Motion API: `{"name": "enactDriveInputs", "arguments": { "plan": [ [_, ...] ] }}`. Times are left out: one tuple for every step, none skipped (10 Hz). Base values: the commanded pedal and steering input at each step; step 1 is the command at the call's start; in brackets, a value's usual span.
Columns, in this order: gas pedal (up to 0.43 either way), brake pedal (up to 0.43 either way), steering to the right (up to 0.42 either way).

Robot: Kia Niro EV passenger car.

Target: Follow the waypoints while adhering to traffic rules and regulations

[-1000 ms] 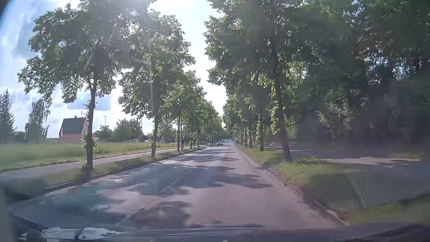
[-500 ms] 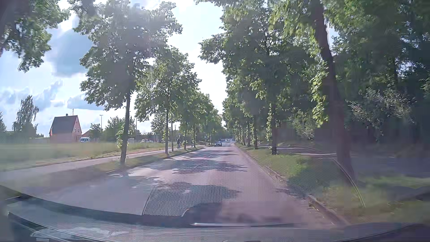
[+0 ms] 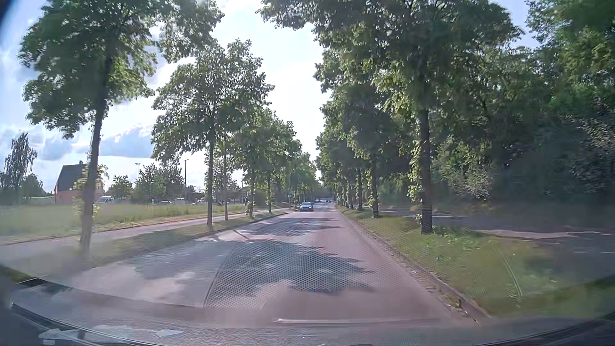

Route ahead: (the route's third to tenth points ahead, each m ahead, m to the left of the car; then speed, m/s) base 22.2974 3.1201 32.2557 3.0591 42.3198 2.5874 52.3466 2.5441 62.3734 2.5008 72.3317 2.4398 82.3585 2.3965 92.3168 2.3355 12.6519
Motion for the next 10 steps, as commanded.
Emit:
{"name": "enactDriveInputs", "arguments": {
  "plan": [
    [0.000,0.018,0.000],
    [0.000,0.012,0.001],
    [0.000,0.012,0.000],
    [0.000,0.012,-0.001],
    [0.000,0.012,-0.002],
    [0.000,0.012,-0.002],
    [0.000,0.018,-0.002],
    [0.000,0.012,0.000],
    [0.000,0.012,0.003],
    [0.000,0.012,0.003]
  ]
}}
